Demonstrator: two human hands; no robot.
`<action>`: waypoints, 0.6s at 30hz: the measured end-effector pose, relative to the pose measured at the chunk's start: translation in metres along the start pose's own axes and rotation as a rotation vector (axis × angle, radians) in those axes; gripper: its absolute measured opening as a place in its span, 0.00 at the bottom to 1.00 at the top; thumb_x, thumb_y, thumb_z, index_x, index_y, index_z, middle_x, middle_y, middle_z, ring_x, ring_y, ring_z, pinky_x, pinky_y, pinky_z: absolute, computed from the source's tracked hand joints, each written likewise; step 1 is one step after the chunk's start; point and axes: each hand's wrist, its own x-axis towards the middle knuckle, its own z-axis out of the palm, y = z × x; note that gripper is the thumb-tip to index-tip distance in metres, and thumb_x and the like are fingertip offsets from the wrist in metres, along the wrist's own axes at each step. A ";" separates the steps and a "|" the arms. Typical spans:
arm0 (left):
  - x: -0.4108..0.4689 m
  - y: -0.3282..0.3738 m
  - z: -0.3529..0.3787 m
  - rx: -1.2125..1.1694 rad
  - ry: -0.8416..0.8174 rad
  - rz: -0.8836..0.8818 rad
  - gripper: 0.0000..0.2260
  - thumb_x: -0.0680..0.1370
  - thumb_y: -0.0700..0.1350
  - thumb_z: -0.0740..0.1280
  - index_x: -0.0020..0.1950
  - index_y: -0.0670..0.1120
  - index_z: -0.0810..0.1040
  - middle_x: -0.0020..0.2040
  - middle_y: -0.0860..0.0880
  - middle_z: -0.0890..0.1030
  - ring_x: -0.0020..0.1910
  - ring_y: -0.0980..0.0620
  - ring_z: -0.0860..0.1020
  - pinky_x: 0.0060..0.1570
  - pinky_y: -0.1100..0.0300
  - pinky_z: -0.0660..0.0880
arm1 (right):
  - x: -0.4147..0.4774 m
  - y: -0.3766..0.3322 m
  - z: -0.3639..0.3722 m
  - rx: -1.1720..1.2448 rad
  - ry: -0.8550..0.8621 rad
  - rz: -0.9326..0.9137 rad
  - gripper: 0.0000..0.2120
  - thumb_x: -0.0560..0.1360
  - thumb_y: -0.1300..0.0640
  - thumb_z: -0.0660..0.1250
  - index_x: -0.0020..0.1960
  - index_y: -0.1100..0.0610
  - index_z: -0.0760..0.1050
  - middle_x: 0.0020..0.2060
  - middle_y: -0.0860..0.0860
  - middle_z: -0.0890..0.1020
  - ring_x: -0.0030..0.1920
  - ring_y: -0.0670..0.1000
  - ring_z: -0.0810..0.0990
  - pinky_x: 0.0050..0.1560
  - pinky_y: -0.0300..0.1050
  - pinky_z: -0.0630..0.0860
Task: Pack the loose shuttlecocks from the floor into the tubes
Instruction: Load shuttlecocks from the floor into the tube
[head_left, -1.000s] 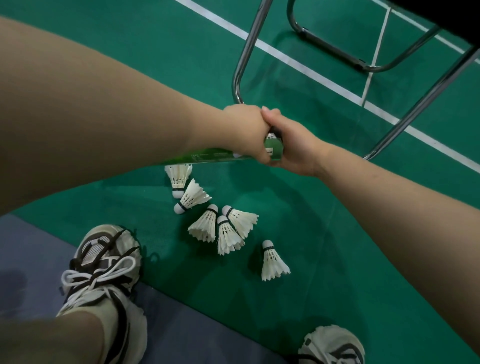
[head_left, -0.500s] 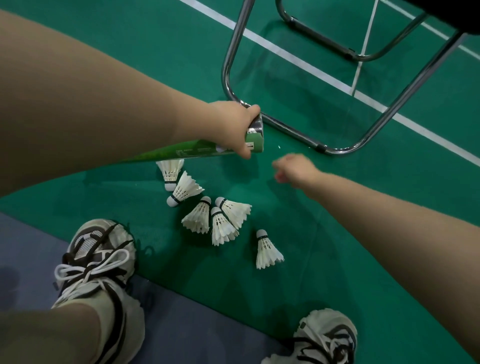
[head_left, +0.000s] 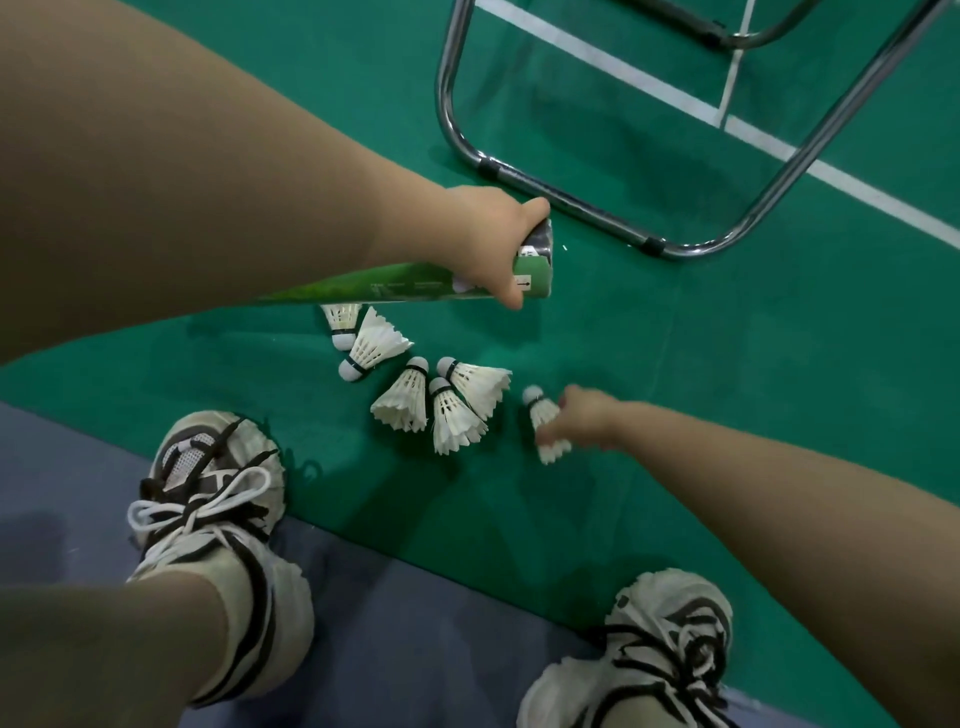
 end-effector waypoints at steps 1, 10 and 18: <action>0.000 -0.002 -0.001 0.006 -0.003 -0.012 0.28 0.71 0.55 0.71 0.61 0.46 0.61 0.27 0.48 0.79 0.31 0.50 0.77 0.27 0.59 0.66 | 0.000 0.000 -0.015 0.060 0.056 -0.041 0.20 0.71 0.51 0.70 0.58 0.58 0.72 0.44 0.53 0.76 0.41 0.51 0.74 0.31 0.39 0.69; 0.001 -0.016 -0.010 0.056 -0.007 -0.078 0.32 0.71 0.56 0.72 0.66 0.46 0.60 0.30 0.48 0.81 0.32 0.49 0.78 0.29 0.58 0.70 | -0.018 -0.013 -0.121 0.631 0.291 -0.307 0.27 0.69 0.60 0.69 0.67 0.50 0.68 0.58 0.52 0.76 0.51 0.49 0.74 0.40 0.39 0.68; 0.000 -0.013 -0.014 -0.005 0.034 -0.055 0.28 0.69 0.57 0.72 0.60 0.47 0.63 0.27 0.49 0.79 0.31 0.50 0.78 0.27 0.59 0.68 | -0.037 -0.065 -0.116 1.248 0.172 -0.494 0.24 0.71 0.68 0.61 0.63 0.53 0.64 0.52 0.53 0.74 0.54 0.54 0.75 0.54 0.48 0.72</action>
